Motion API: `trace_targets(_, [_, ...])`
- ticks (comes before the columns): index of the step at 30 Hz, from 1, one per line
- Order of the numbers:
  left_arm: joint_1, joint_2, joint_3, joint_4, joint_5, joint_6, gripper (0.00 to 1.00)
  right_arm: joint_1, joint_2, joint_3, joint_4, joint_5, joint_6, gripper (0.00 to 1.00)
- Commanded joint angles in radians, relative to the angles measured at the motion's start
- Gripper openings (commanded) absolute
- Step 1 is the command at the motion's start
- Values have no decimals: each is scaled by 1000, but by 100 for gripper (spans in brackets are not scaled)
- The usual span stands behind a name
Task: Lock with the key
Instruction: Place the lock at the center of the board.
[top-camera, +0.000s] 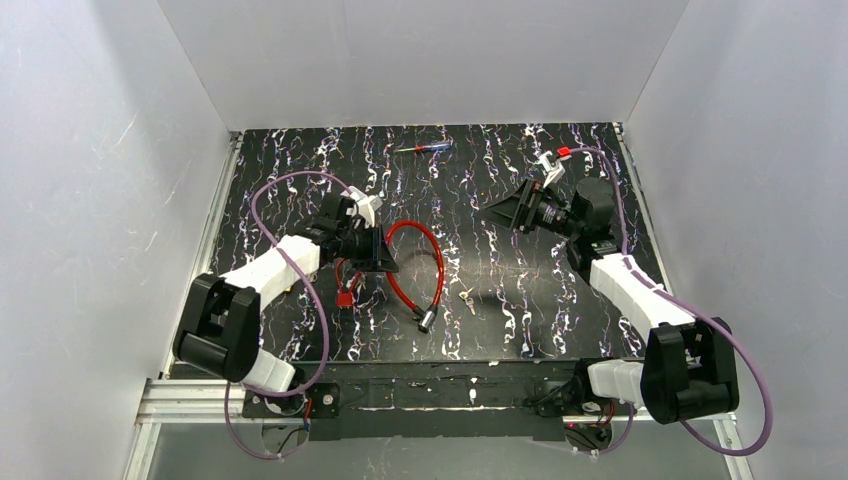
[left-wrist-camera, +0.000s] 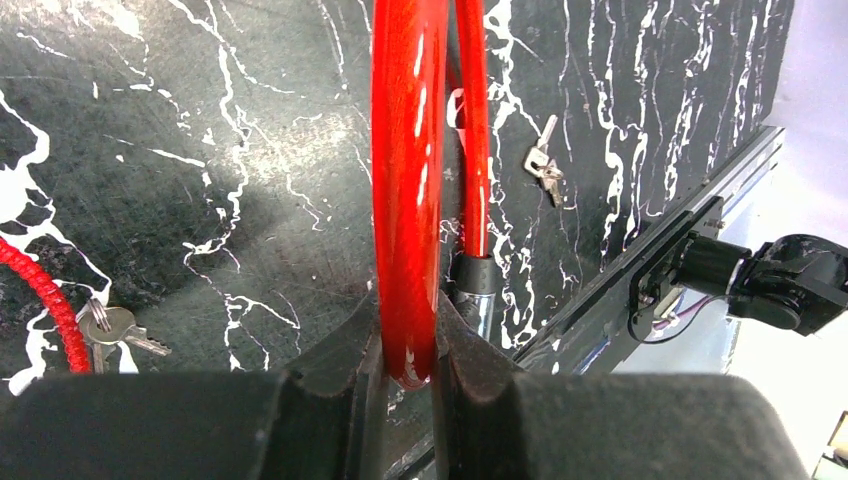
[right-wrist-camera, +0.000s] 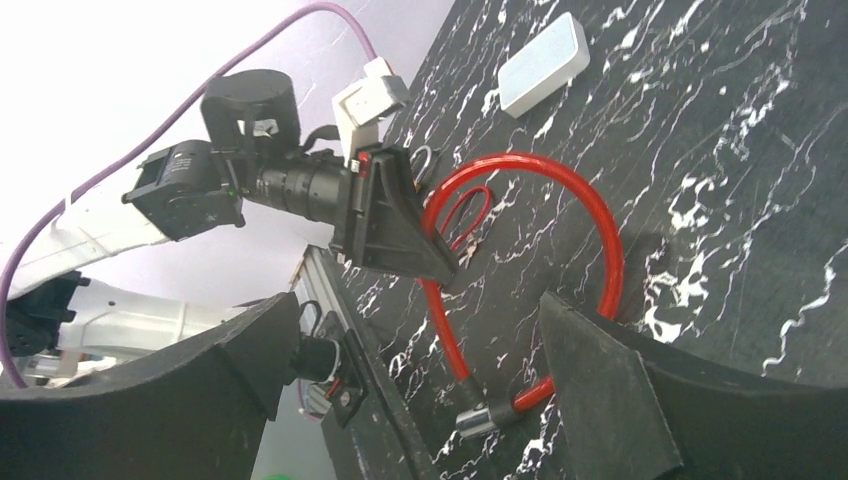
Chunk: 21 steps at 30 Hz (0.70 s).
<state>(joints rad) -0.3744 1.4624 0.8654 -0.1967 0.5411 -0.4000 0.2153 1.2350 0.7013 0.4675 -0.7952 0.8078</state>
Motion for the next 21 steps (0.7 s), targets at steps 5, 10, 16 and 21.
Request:
trace_targets(5, [4,73,64,-28,-31,24,8,-8,-12,82,-76,9,-121,98])
trace_targets(10, [6,121,103,-58,-112,31,9,-9,-11,79,-86,14,-133,98])
trace_targets(16, [6,151,132,-67,-100,42,26,-10,-8,103,-153,7,-183,98])
trace_targets(21, [6,153,176,-120,-110,80,48,-12,-11,123,-190,17,-210,98])
